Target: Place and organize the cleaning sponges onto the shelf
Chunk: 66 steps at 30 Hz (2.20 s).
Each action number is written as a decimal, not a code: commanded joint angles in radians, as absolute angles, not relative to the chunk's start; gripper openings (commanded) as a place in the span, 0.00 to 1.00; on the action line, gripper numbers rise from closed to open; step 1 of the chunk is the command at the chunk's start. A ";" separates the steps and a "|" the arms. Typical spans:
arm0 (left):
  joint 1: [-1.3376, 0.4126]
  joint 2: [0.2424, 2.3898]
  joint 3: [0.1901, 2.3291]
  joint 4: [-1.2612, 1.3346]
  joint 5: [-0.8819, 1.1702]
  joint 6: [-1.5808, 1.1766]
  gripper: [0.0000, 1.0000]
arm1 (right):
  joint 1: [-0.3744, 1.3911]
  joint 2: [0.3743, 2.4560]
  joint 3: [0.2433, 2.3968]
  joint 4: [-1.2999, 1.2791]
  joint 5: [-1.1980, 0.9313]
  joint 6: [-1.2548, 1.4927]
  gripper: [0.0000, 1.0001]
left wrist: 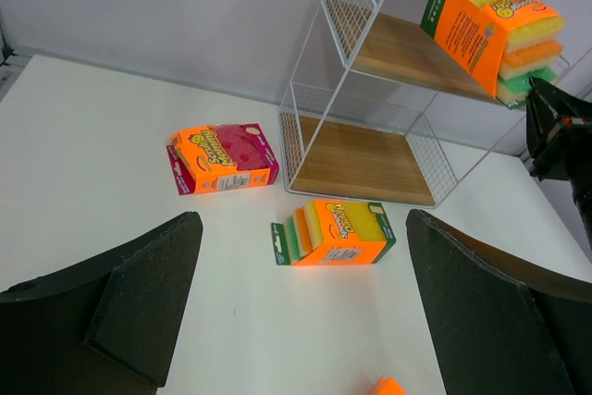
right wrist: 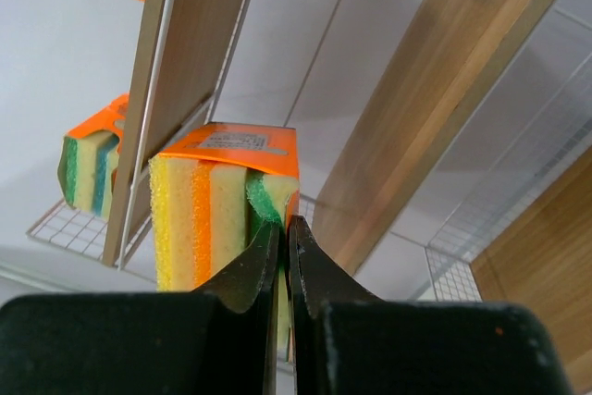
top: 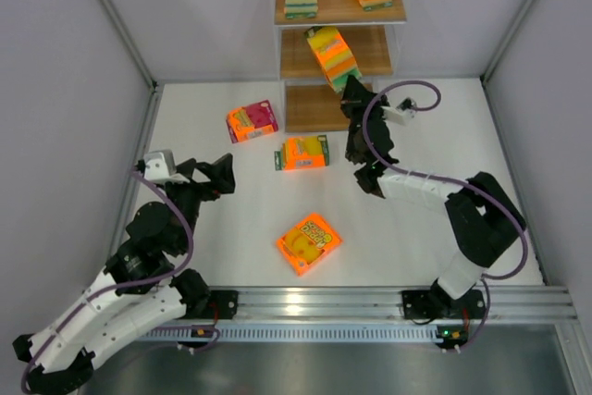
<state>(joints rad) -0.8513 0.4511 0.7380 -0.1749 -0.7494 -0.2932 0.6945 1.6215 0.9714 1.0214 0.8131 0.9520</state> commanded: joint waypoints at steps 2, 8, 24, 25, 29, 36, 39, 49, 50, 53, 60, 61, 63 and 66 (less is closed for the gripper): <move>-0.851 0.439 0.718 -0.170 -0.758 -0.279 0.98 | 0.738 1.730 1.124 1.215 1.011 0.907 0.00; -0.851 0.437 0.715 -0.170 -0.788 -0.264 0.98 | 0.798 1.842 1.267 1.163 1.144 0.902 0.00; -0.851 0.347 0.730 -0.210 -0.801 -0.230 0.98 | 0.854 2.072 1.528 1.103 1.344 0.974 0.01; -0.851 0.342 0.735 -0.212 -0.799 -0.226 0.98 | 0.856 2.080 1.538 1.089 1.344 0.982 0.02; -0.851 0.330 0.735 -0.212 -0.798 -0.213 0.98 | 0.854 2.132 1.595 1.025 1.312 1.063 0.04; -0.851 0.285 0.736 -0.232 -0.813 -0.226 0.98 | 0.868 2.175 1.687 0.861 1.338 1.178 0.09; -0.851 0.275 0.741 -0.232 -0.807 -0.219 0.98 | 0.868 2.213 1.735 0.867 1.338 1.187 0.09; -0.851 0.271 0.753 -0.256 -0.799 -0.209 0.98 | 0.887 2.263 1.807 0.873 1.411 1.172 0.24; -0.851 0.268 0.755 -0.262 -0.798 -0.209 0.98 | 0.887 2.269 1.809 0.883 1.399 1.166 0.30; -0.851 0.267 0.753 -0.265 -0.798 -0.199 0.98 | 0.887 2.260 1.812 0.881 1.362 1.149 0.48; -0.851 0.265 0.752 -0.264 -0.798 -0.212 0.98 | 0.868 2.102 1.729 0.316 1.194 1.567 0.83; -0.851 0.264 0.749 -0.264 -0.793 -0.213 0.98 | 0.853 2.071 1.730 0.228 1.148 1.691 0.85; -0.853 0.265 0.742 -0.264 -0.789 -0.218 0.98 | 0.847 2.037 1.674 0.207 1.086 1.685 0.92; -0.851 0.276 0.741 -0.264 -0.767 -0.221 0.98 | 0.850 1.961 1.565 0.351 1.066 1.542 0.99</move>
